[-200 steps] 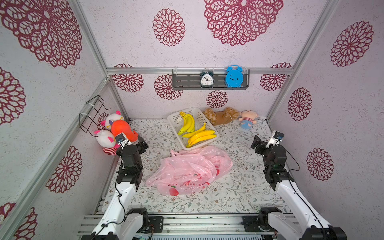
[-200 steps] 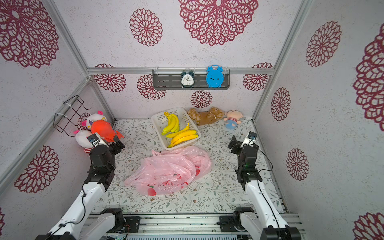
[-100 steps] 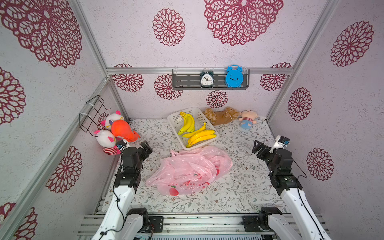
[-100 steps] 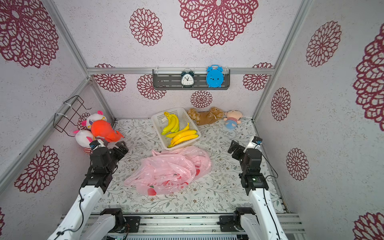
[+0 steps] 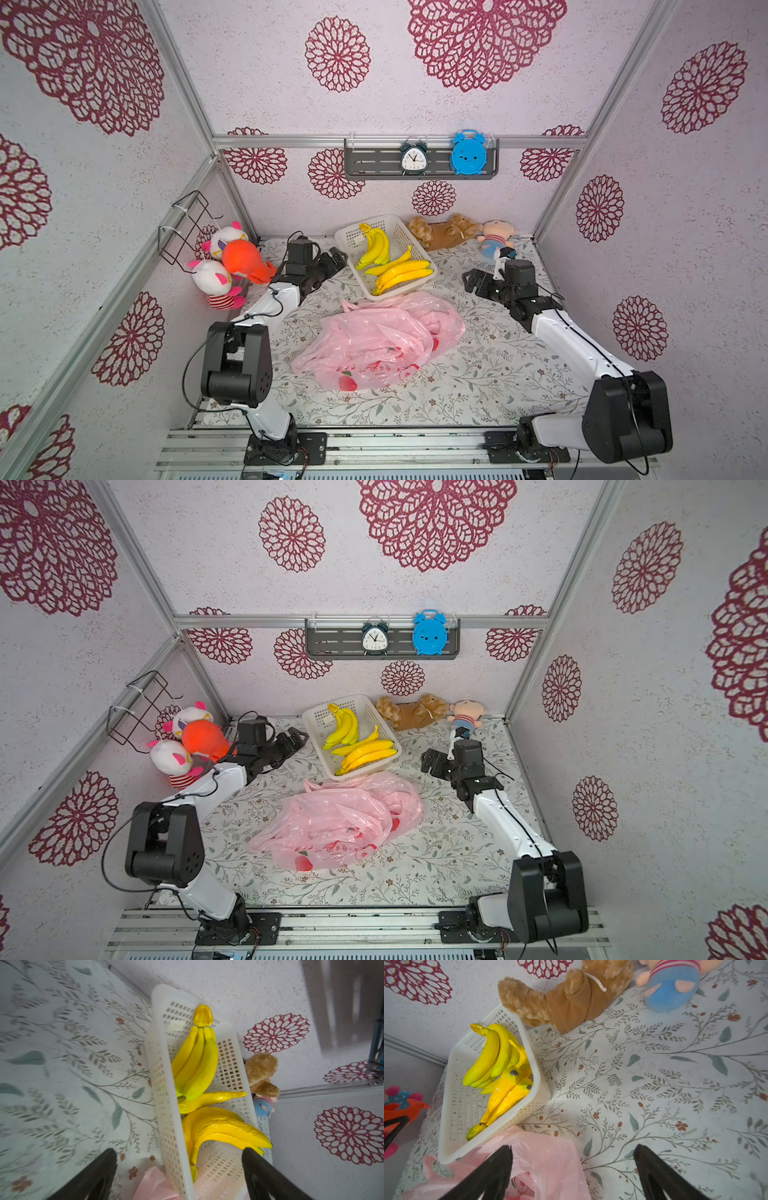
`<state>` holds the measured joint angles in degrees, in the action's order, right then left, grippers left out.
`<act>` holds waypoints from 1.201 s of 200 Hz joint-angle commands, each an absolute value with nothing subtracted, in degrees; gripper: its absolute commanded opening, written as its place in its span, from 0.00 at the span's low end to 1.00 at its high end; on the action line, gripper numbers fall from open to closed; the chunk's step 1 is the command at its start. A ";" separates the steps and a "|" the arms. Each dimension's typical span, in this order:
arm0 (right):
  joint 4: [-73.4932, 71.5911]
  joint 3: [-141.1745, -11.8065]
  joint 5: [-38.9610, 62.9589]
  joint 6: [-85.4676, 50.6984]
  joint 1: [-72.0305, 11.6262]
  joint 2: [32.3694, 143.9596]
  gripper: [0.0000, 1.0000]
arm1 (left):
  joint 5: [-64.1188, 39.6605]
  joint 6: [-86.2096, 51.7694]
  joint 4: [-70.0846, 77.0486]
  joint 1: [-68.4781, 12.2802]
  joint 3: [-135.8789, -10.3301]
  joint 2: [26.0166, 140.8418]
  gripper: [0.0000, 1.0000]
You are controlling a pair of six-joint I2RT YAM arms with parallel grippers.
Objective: Place the banana into a plastic bag & tie a knot
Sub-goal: Move the basket to the center of the board.
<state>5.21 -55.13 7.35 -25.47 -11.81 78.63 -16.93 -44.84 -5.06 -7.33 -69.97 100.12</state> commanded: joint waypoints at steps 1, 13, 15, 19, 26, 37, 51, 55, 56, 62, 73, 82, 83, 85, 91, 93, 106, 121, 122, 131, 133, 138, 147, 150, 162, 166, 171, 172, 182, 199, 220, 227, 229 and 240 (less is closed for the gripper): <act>9.11 -61.00 8.93 -23.67 -12.55 82.89 0.96 | -20.73 -42.36 -8.26 -8.30 -75.63 106.91 0.97; 10.76 -64.66 9.46 -23.00 -12.74 86.36 0.95 | -20.72 -41.47 -9.22 -8.29 -79.31 110.07 0.97; 10.91 -65.21 9.48 -22.89 -12.77 86.92 0.95 | -20.87 -41.31 -9.34 -8.40 -79.95 110.51 0.97; 11.44 -66.46 9.66 -22.81 -12.78 88.23 0.94 | -21.32 -41.06 -9.59 -8.35 -81.08 111.66 0.97; 12.39 -68.46 9.82 -22.60 -12.96 90.05 0.94 | -22.34 -40.62 -9.92 -8.50 -83.14 114.46 0.97; 13.47 -70.74 9.33 -22.36 -13.05 92.30 0.93 | -23.69 -39.82 -11.19 -8.91 -86.52 117.52 0.97; 14.21 -72.68 8.00 -22.61 -13.03 94.04 0.93 | -24.44 -38.19 -13.06 -9.77 -91.08 121.21 0.97; 14.41 -73.19 7.64 -22.59 -13.09 94.43 0.93 | -24.53 -37.63 -13.92 -9.95 -92.58 122.29 0.97; 14.50 -73.24 7.42 -22.63 -13.09 94.55 0.93 | -24.53 -37.49 -14.12 -10.03 -93.05 122.58 0.97; 15.00 -74.15 6.55 -22.67 -13.02 95.20 0.92 | -24.86 -36.62 -15.14 -10.36 -95.14 124.19 0.97; 16.15 -75.93 5.30 -22.60 -13.01 96.55 0.91 | -25.63 -35.24 -17.35 -10.86 -99.68 127.39 0.98; 17.31 -77.23 4.17 -22.59 -13.01 97.49 0.91 | -26.46 -33.94 -19.03 -11.26 -103.32 129.78 0.99; 17.40 -77.38 4.02 -22.59 -13.01 97.61 0.91 | -26.59 -33.80 -19.18 -11.30 -103.60 130.06 0.99; 17.62 -77.66 3.77 -22.63 -13.01 97.77 0.90 | -26.88 -33.59 -19.54 -11.50 -104.41 130.60 0.99; 17.98 -78.13 3.03 -22.67 -13.01 98.03 0.90 | -27.34 -32.79 -20.35 -11.84 -106.55 132.06 1.00; 18.10 -78.22 2.87 -22.68 -13.01 98.12 0.90 | -27.51 -32.54 -20.69 -12.01 -107.39 132.53 0.99; 18.42 -78.39 1.36 -22.83 -12.74 98.09 0.90 | -28.41 -30.76 -23.13 -13.12 -112.03 135.33 0.97; 18.54 -77.84 0.26 -23.19 -12.32 97.62 0.89 | -28.99 -29.12 -25.72 -14.60 -116.77 137.86 0.95; 18.50 -77.72 0.22 -23.20 -12.27 97.59 0.89 | -29.00 -28.97 -25.82 -14.68 -117.01 137.97 0.95; 18.34 -77.29 0.00 -23.36 -11.89 97.20 0.88 | -29.09 -28.25 -26.72 -15.54 -119.21 139.17 0.95; 18.25 -77.09 0.00 -23.44 -11.83 97.16 0.88 | -29.09 -28.07 -26.83 -15.75 -119.69 139.47 0.95; 18.16 -76.73 0.07 -23.51 -11.58 96.91 0.88 | -29.16 -27.77 -27.12 -16.19 -120.87 140.08 0.94; 17.97 -76.10 -0.15 -23.77 -11.17 96.44 0.88 | -29.60 -27.26 -27.71 -17.04 -123.14 141.35 0.94; 17.97 -75.91 -0.24 -23.88 -11.10 96.35 0.88 | -29.71 -27.13 -27.96 -17.28 -124.00 141.83 0.94; 17.83 -74.88 -0.35 -23.99 -10.51 95.56 0.87 | -30.35 -27.10 -28.87 -18.29 -127.66 144.06 0.94; 17.74 -74.48 -0.46 -24.12 -10.25 95.25 0.87 | -30.68 -27.15 -29.12 -18.64 -128.89 144.79 0.94; 17.61 -74.06 -0.56 -24.23 -9.99 94.83 0.87 | -30.98 -27.20 -29.30 -19.03 -130.44 145.73 0.94; 17.55 -73.99 -0.55 -24.25 -9.92 94.75 0.87 | -31.04 -27.22 -29.33 -19.10 -130.70 145.95 0.94; 17.24 -73.09 -0.53 -24.26 -9.40 93.95 0.87 | -31.46 -27.51 -29.44 -20.03 -133.53 147.78 0.94; 17.50 -72.05 -0.70 -24.22 -8.66 92.81 0.87 | -32.48 -28.34 -28.95 -21.48 -137.69 150.75 0.95; 18.15 -70.81 -1.55 -24.35 -7.85 91.01 0.87 | -34.00 -30.10 -26.65 -23.43 -140.38 152.97 0.95; 18.27 -70.26 -1.81 -24.26 -7.53 90.31 0.87 | -34.14 -30.64 -25.54 -24.08 -140.53 153.32 0.95; 18.37 -70.17 -1.88 -24.26 -7.44 90.12 0.87 | -34.13 -30.80 -25.17 -24.32 -140.54 153.36 0.95; 18.83 -69.33 -2.42 -24.26 -6.93 88.76 0.87 | -34.10 -31.57 -23.61 -25.31 -140.77 153.72 0.95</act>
<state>18.00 -70.11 -0.32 -23.75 -7.90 93.54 -31.27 -30.11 -28.56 -22.74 -138.96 152.53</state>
